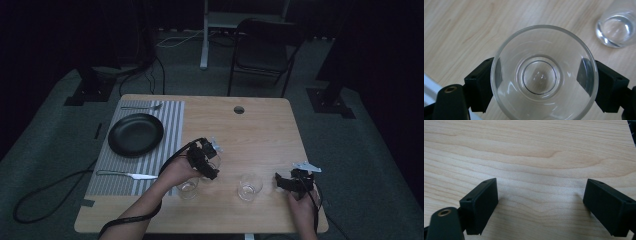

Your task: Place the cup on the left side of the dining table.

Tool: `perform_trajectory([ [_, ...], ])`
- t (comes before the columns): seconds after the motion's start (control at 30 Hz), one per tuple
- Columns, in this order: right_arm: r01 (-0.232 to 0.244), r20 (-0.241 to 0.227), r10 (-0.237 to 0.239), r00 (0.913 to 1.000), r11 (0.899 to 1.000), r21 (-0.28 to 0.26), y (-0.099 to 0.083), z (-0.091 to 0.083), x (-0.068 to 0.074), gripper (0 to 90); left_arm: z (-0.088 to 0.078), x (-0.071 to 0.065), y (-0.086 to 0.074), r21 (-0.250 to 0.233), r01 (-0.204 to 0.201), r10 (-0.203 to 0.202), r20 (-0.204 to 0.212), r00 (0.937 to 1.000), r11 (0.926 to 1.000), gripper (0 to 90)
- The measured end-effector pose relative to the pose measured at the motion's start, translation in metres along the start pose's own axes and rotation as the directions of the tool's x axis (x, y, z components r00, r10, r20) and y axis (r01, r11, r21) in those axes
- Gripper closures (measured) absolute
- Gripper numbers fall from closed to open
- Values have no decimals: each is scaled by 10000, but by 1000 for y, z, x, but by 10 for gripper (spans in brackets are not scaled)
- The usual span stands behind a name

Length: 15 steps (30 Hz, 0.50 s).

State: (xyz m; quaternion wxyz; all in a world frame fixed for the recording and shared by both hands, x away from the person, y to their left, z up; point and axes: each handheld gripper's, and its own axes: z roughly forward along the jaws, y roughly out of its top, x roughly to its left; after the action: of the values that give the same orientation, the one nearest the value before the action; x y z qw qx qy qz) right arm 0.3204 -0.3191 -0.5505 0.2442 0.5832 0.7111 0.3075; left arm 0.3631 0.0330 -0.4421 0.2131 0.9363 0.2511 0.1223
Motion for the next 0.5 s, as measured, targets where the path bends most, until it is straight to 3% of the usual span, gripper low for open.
perform_trajectory([
  [0.1,5,0,-5,10000,10000,-3,0,0,0,122,-4,7,-4,-56,266,-266,-28,9996,9996,181],
  [0.27,12,1,-12,10000,10000,-8,0,0,0,122,-5,16,-11,116,664,-658,-459,9968,9977,180],
  [0.47,-3,1,3,10000,10000,0,0,0,0,122,-7,29,-23,253,1096,-1080,-554,9926,9937,180],
  [0.5,0,3,0,10000,10000,-3,0,0,0,122,-8,35,-29,304,1321,-1298,-673,9892,9908,180],
])
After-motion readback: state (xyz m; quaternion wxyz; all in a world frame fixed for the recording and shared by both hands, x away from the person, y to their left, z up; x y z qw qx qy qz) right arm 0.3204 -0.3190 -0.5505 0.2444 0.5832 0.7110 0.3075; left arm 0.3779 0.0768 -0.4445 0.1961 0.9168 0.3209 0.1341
